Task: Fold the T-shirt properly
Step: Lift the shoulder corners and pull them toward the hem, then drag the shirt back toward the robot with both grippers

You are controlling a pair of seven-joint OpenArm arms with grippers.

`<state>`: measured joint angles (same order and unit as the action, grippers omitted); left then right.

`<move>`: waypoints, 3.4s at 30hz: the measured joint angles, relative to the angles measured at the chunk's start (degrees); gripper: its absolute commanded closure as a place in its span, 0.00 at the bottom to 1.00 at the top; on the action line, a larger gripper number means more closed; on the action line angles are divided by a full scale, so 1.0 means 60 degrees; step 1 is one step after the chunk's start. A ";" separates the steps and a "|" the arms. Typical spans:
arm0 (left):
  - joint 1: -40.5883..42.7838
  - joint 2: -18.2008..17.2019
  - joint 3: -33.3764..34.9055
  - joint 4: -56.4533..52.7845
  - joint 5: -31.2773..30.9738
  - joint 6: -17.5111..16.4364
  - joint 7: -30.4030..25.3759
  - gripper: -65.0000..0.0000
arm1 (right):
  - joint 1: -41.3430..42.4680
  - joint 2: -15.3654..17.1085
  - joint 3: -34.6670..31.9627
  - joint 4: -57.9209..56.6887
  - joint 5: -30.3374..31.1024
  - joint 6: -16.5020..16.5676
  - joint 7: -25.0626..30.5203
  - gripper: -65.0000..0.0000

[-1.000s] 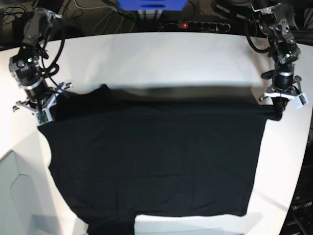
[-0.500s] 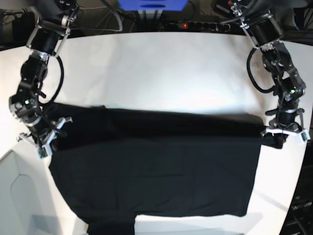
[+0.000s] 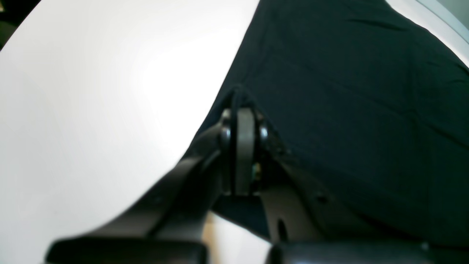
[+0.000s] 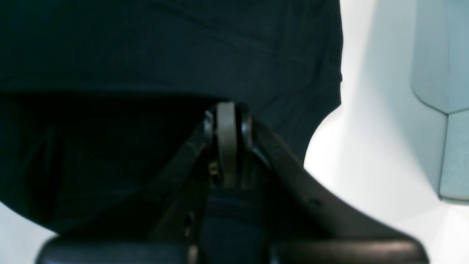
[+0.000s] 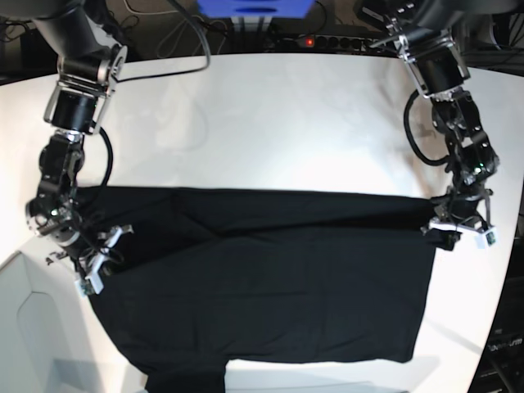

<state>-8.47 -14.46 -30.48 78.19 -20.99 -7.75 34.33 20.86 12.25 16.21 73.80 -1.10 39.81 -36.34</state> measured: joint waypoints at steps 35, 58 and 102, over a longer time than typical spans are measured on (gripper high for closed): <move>0.0393 0.0000 -0.0678 -0.0270 0.0000 0.0033 -0.0073 0.39 | -0.0736 -0.0007 -0.0087 0.0896 0.0040 -0.0004 0.0769 0.44; -0.0266 -0.0259 0.0656 -0.3231 -0.0109 0.0000 -0.1519 0.61 | -0.2197 0.0368 0.1840 0.0987 0.0007 -0.0004 0.0783 0.44; 0.2040 -0.0251 0.0663 -0.0146 -0.0178 0.0000 -0.0794 1.00 | -0.3388 0.1002 0.1599 0.1905 0.0098 -0.0007 0.0073 1.00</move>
<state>3.77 -15.97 -26.50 77.32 -22.06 -7.75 29.56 0.54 18.26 25.80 85.23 -0.51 39.77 -35.90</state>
